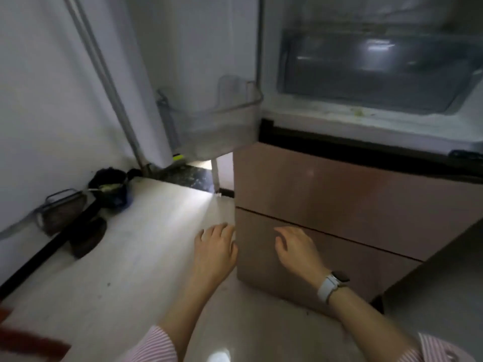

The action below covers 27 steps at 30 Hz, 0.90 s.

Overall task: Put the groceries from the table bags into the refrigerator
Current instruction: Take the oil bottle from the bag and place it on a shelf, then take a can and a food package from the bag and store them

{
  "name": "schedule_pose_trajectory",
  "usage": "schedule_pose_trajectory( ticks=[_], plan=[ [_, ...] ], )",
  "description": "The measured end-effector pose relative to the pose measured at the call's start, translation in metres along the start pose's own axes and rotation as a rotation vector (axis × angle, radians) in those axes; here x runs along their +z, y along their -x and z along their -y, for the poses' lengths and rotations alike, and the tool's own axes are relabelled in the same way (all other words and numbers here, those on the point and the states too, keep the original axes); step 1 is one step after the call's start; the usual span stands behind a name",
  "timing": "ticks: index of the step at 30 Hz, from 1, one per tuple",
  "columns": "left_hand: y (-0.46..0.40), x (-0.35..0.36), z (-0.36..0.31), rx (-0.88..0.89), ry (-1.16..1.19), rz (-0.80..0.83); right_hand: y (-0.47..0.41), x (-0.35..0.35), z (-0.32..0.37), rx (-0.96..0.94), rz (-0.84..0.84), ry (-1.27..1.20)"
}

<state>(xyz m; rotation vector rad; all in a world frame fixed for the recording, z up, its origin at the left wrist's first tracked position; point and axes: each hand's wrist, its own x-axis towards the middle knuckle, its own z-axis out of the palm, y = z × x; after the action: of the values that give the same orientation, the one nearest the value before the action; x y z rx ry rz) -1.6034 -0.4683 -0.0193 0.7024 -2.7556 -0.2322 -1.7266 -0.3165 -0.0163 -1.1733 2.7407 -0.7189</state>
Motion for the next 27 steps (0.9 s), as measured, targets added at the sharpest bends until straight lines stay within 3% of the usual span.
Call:
schedule_pose_trajectory(
  ticks=[5,12,22,27],
  plan=[
    [0.108,-0.024,0.129,-0.314,0.012,0.047,0.016,0.097,0.121,-0.229,0.195,-0.019],
    [0.262,-0.113,0.326,-0.759,-0.026,-0.066,0.053,0.224,0.375,-0.641,0.346,-0.1],
    [0.405,-0.204,0.506,-1.151,-0.078,-0.183,0.089,0.332,0.623,-0.987,0.544,-0.165],
    [0.432,-0.214,0.591,-1.226,-0.085,-0.231,0.075,0.396,0.713,-1.074,0.619,-0.136]
  ],
)
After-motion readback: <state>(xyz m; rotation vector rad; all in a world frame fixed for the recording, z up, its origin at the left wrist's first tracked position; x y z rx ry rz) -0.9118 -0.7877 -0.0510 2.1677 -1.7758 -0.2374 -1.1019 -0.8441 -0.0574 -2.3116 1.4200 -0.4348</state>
